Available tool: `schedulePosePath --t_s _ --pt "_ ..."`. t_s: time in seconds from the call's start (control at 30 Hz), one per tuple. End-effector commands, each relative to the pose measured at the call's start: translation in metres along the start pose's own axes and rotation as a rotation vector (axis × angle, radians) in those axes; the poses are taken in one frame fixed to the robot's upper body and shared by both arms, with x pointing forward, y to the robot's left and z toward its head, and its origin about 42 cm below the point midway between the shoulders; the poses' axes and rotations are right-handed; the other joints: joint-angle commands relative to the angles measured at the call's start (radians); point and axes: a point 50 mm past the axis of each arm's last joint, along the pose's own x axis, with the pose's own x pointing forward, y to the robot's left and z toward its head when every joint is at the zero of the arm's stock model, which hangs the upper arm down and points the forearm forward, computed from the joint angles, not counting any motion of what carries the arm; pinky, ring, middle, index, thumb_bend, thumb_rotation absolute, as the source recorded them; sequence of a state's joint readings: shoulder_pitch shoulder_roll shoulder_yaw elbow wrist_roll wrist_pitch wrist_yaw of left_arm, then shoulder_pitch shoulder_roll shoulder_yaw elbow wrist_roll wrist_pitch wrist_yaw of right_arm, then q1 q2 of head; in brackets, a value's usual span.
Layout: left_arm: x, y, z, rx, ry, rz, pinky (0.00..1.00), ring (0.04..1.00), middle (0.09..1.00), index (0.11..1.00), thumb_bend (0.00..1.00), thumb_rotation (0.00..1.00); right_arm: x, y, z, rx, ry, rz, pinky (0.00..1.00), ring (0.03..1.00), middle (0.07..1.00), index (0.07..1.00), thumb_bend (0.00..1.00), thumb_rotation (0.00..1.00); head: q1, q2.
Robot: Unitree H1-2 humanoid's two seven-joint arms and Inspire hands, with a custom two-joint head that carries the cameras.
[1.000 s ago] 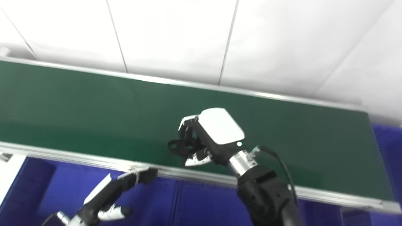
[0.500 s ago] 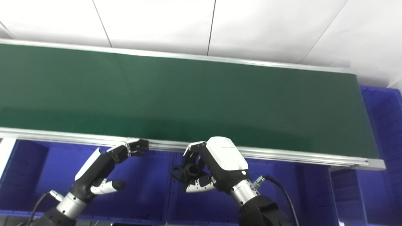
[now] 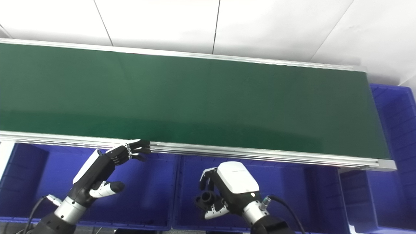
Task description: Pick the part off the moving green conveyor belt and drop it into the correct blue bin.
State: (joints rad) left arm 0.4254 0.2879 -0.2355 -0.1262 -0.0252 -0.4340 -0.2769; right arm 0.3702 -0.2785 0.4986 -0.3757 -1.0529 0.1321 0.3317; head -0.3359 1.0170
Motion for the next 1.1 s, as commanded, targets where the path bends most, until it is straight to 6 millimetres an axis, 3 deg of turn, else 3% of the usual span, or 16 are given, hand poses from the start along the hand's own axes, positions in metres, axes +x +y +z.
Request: schedulePosePath --t_s 0.0,0.1,0.13,0.17,0.2,0.23,0.27,0.3,0.37,0.43,0.67,0.8,0.83,0.87,0.9,1.07 --pt "0.003 0.003 0.011 0.01 -0.068 0.018 0.66 0.754 0.803 0.786 0.74 0.78 0.002 -0.005 0.008 -0.027 -0.045 -0.035 0.23 0.31 0.422 0.527 0.52 0.0 -0.001 0.001" --pt "0.003 0.002 0.011 0.01 -0.063 0.021 0.67 0.756 0.806 0.788 0.74 0.79 0.001 -0.005 0.009 -0.023 -0.044 -0.044 0.29 0.38 0.436 0.523 0.52 0.0 0.003 0.001" --pt "0.003 0.002 0.01 0.006 -0.064 0.022 0.66 0.755 0.806 0.789 0.74 0.78 0.002 -0.004 0.008 -0.03 -0.027 -0.038 0.33 0.429 0.451 0.516 0.52 0.0 0.006 0.003" --pt "0.003 0.002 0.01 0.003 -0.066 0.023 0.66 0.75 0.805 0.789 0.72 0.78 0.002 -0.003 0.008 -0.036 -0.013 -0.032 0.44 0.542 0.489 0.496 0.52 0.0 0.006 0.003" --pt "0.003 0.002 0.01 0.004 -0.066 0.023 0.65 0.75 0.805 0.789 0.72 0.77 0.003 -0.002 0.007 -0.069 0.004 -0.006 0.45 0.553 0.492 0.494 0.52 0.0 0.007 0.001" --pt "0.004 0.002 0.009 0.005 -0.065 0.023 0.65 0.746 0.805 0.79 0.72 0.78 0.003 -0.001 0.007 -0.093 0.015 0.012 0.6 0.683 0.666 0.651 0.54 0.18 0.007 0.001" --pt "0.004 0.002 0.009 0.008 -0.064 0.023 0.65 0.745 0.804 0.791 0.72 0.78 0.004 -0.001 0.007 -0.133 0.022 0.043 0.66 0.727 0.725 0.705 0.55 0.25 0.007 -0.002" --pt "0.003 0.002 0.01 0.01 -0.063 0.023 0.65 0.747 0.805 0.791 0.72 0.78 0.005 0.0 0.007 -0.161 0.027 0.063 0.74 0.779 0.786 0.771 0.57 0.45 0.007 -0.002" --pt "0.003 0.002 0.01 0.012 -0.064 0.023 0.65 0.748 0.805 0.789 0.73 0.78 0.005 -0.001 0.007 -0.202 0.019 0.074 0.85 0.843 0.855 0.844 0.6 0.7 0.01 -0.003" --pt "0.003 0.001 0.011 0.014 -0.064 0.025 0.65 0.748 0.804 0.788 0.73 0.78 0.002 -0.002 0.01 -0.186 0.021 0.056 0.95 0.912 0.911 0.891 0.64 0.81 0.012 -0.002" --pt "-0.001 0.002 0.011 0.002 -0.062 0.018 0.67 0.757 0.809 0.792 0.72 0.77 -0.015 -0.01 0.02 -0.045 0.019 -0.023 1.0 0.973 0.955 0.913 0.69 0.74 0.013 0.0" --pt "-0.004 0.003 0.012 0.008 -0.06 0.017 0.66 0.756 0.808 0.791 0.72 0.77 -0.032 -0.015 0.031 0.063 -0.017 -0.116 0.93 0.939 0.935 0.896 0.69 0.65 0.019 -0.002" --pt "-0.004 0.003 0.012 0.006 -0.059 0.021 0.66 0.754 0.807 0.79 0.72 0.77 -0.036 -0.015 0.036 0.167 -0.033 -0.153 0.91 0.928 0.928 0.892 0.69 0.64 0.023 -0.003" --pt "-0.005 0.003 0.012 0.004 -0.058 0.024 0.65 0.751 0.804 0.788 0.72 0.77 -0.04 -0.015 0.039 0.242 -0.043 -0.181 0.88 0.91 0.914 0.883 0.69 0.53 0.024 -0.004" --pt "-0.005 0.002 0.012 -0.002 -0.058 0.024 0.65 0.75 0.803 0.787 0.73 0.76 -0.044 -0.013 0.044 0.374 -0.051 -0.196 0.87 0.904 0.91 0.88 0.68 0.49 0.032 -0.009" --pt "-0.007 0.001 0.011 -0.01 -0.055 0.024 0.65 0.758 0.81 0.791 0.72 0.74 -0.053 0.0 0.055 0.655 -0.109 -0.23 0.83 0.905 0.928 0.934 0.64 0.58 0.054 -0.02"
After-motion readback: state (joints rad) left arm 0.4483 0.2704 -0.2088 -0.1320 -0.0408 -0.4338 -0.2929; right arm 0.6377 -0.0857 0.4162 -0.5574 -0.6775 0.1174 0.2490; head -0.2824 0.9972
